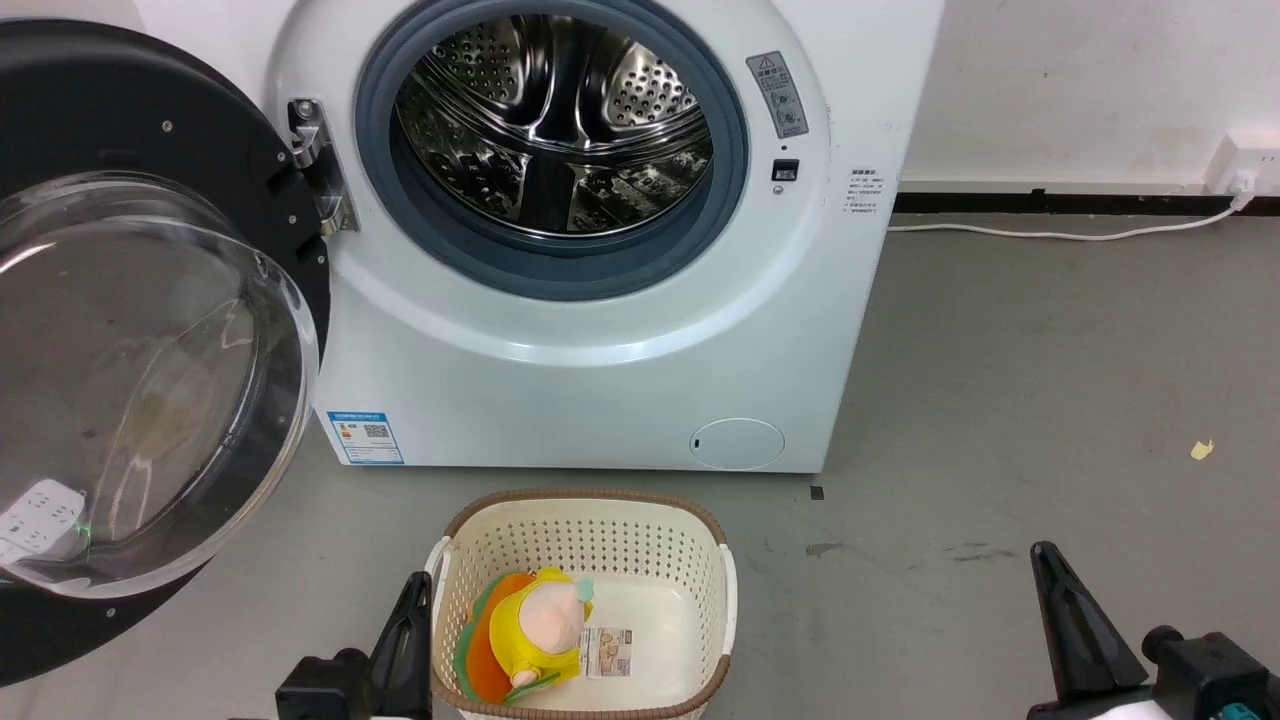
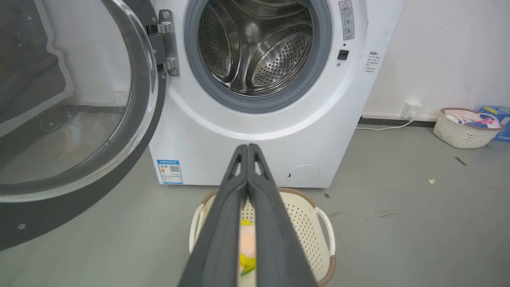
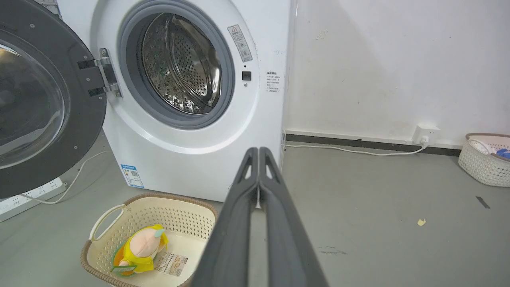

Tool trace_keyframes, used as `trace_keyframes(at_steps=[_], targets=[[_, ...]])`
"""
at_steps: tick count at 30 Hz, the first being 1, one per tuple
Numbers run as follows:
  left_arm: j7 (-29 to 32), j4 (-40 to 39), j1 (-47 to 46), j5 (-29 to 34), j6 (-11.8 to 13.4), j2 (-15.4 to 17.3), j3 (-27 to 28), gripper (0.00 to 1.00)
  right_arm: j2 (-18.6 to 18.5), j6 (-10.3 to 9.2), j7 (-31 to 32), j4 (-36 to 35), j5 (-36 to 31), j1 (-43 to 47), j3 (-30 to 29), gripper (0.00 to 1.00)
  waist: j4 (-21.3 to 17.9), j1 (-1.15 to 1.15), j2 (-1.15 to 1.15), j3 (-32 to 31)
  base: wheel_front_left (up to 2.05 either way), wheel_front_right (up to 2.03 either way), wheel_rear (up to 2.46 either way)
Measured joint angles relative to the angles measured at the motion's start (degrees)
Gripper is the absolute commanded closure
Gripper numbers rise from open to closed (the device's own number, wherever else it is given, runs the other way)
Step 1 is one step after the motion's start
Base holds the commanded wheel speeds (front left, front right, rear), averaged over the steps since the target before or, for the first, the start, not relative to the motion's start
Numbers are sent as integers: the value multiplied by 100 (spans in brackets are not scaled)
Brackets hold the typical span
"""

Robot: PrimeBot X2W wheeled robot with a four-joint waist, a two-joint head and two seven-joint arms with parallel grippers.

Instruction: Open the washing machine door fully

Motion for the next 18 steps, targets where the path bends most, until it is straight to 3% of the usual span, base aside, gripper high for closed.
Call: trace_keyframes(at_steps=[18], targets=[[214,-118,-21,146,-8,-29,115,100,0,0,205,-27,-46,-62,71,100,-28,0,0,35,0,0,0]])
